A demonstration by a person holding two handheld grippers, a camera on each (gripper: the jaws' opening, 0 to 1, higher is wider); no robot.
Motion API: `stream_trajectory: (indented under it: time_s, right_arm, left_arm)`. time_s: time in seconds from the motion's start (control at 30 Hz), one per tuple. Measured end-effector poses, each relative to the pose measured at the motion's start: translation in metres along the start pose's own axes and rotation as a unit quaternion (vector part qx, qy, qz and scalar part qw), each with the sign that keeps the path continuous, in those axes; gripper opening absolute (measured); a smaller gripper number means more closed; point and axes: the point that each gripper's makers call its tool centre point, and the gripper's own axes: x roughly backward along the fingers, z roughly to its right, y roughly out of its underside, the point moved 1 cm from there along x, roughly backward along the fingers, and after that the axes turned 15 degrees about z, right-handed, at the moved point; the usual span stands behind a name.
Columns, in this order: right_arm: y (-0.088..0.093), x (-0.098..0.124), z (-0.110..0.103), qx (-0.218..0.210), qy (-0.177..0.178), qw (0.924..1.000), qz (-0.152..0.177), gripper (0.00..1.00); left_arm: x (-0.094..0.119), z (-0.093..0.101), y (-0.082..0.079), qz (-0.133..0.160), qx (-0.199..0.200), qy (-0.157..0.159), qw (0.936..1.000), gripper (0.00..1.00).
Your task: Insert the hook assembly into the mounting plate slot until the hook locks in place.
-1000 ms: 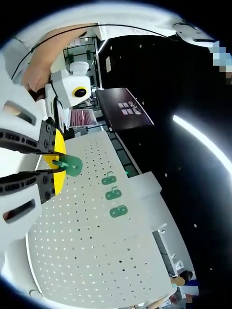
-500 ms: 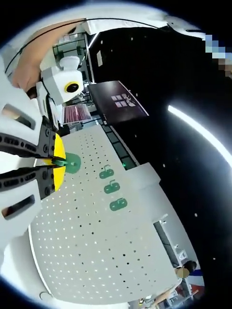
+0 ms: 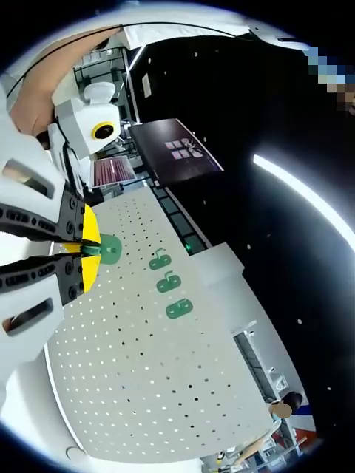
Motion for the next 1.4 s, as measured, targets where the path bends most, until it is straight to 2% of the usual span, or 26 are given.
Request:
stream_trajectory:
  time_s: [0.2, 0.5, 1.03, 1.27, 1.33, 1.37, 1.4]
  right_arm:
    - [-0.0023, -0.0022, -0.0003, -0.003, 0.000, 1.0000, 0.003, 0.02]
    - [-0.0034, -0.0012, -0.0020, 0.015, -0.002, 0.9999, 0.003, 0.01]
    - [-0.0043, -0.0015, -0.0048, 0.013, -0.006, 0.9999, 0.005, 0.00]
    - [-0.0026, -0.0020, -0.0068, 0.013, -0.009, 0.9999, -0.001, 0.00]
    - [-0.0025, -0.0020, -0.0083, 0.015, -0.011, 0.9998, -0.003, 0.00]
    - [-0.0029, -0.0020, -0.0087, 0.014, -0.012, 0.9998, -0.002, 0.00]
    - [-0.0027, -0.0019, -0.0089, 0.010, -0.012, 0.9999, -0.003, 0.00]
  left_arm:
    - [-0.0006, -0.0004, -0.0018, 0.003, 0.007, -0.005, 1.0000, 0.02]
    - [-0.0007, 0.0009, -0.0029, 0.003, 0.009, -0.005, 0.9999, 0.02]
    - [0.0009, 0.0010, -0.0057, 0.006, 0.005, 0.003, 1.0000, 0.03]
    - [0.0017, -0.0006, -0.0038, -0.010, 0.006, 0.003, 0.9999, 0.04]
    - [0.0025, -0.0017, -0.0022, -0.017, 0.007, 0.002, 0.9998, 0.06]
    - [0.0033, -0.0034, -0.0002, -0.021, 0.008, -0.001, 0.9997, 0.10]
    - [0.0048, -0.0050, 0.0036, -0.030, 0.025, -0.006, 0.9992, 0.18]
